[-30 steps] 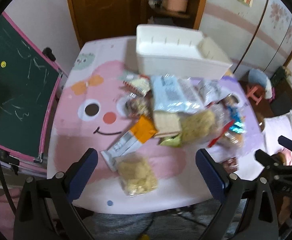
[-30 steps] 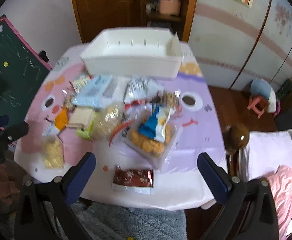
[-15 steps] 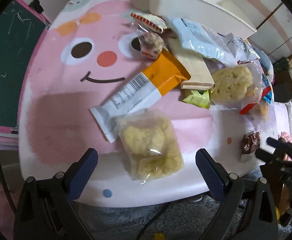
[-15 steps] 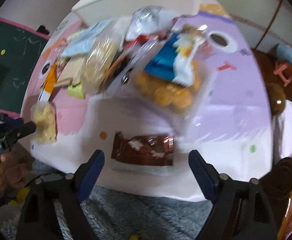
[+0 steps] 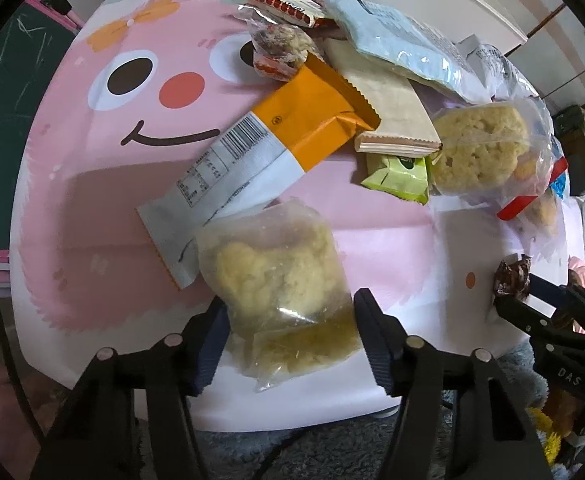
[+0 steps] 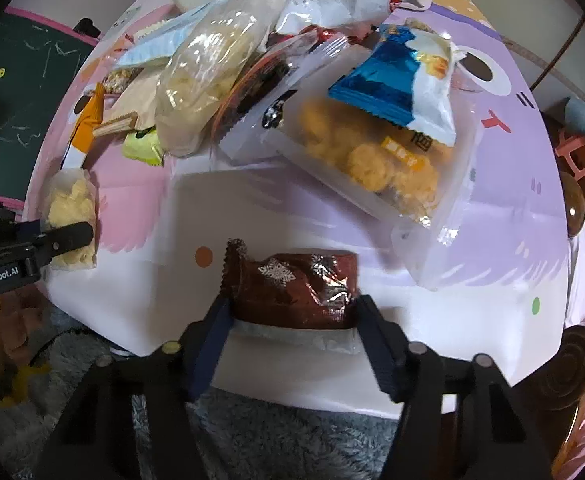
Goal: Organize snacks
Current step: 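Grasp the clear cracker bag with left tool while right tool grasps the brown chocolate wrapper, then carry both snacks over the white basket and open both tools to drop them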
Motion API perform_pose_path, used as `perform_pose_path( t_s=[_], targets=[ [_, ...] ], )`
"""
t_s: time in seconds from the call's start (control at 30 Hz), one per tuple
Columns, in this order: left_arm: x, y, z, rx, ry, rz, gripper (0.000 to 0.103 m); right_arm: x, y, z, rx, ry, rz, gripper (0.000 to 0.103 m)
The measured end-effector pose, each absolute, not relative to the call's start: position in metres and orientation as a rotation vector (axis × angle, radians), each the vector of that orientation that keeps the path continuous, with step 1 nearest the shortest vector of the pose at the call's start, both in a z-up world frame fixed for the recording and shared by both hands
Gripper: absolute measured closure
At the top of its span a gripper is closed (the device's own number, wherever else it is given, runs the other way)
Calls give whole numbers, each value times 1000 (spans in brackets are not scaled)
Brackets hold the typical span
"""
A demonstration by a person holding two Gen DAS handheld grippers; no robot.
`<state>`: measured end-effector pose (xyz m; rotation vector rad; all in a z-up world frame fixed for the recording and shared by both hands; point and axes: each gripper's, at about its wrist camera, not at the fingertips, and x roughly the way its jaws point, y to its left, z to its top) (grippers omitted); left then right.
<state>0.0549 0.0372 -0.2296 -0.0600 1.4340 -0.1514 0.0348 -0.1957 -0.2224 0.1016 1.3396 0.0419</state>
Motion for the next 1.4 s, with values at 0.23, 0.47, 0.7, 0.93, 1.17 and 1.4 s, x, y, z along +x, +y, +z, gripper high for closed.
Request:
perform_pose_path(
  t_s=[0.23, 0.47, 0.7, 0.93, 1.17, 1.4],
  targets=[
    [60, 43, -223, -50, 1408, -156, 55, 40, -204, -218, 139, 1323, 74, 73],
    [59, 37, -201, 2, 1337, -163, 61, 38, -198, -197, 151, 1247, 143, 74],
    [58, 10, -158, 103, 1201, -207, 61, 31, -205, -153, 179, 1113, 210, 74],
    [72, -10, -95, 172, 1054, -245, 61, 54, -201, -92, 109, 960, 226, 74],
    [138, -38, -34, 232, 862, -202, 61, 134, -209, -44, 33, 842, 142, 73],
    [241, -53, -30, 212, 820, -144, 61, 235, -235, -38, 64, 821, 23, 73]
  ],
)
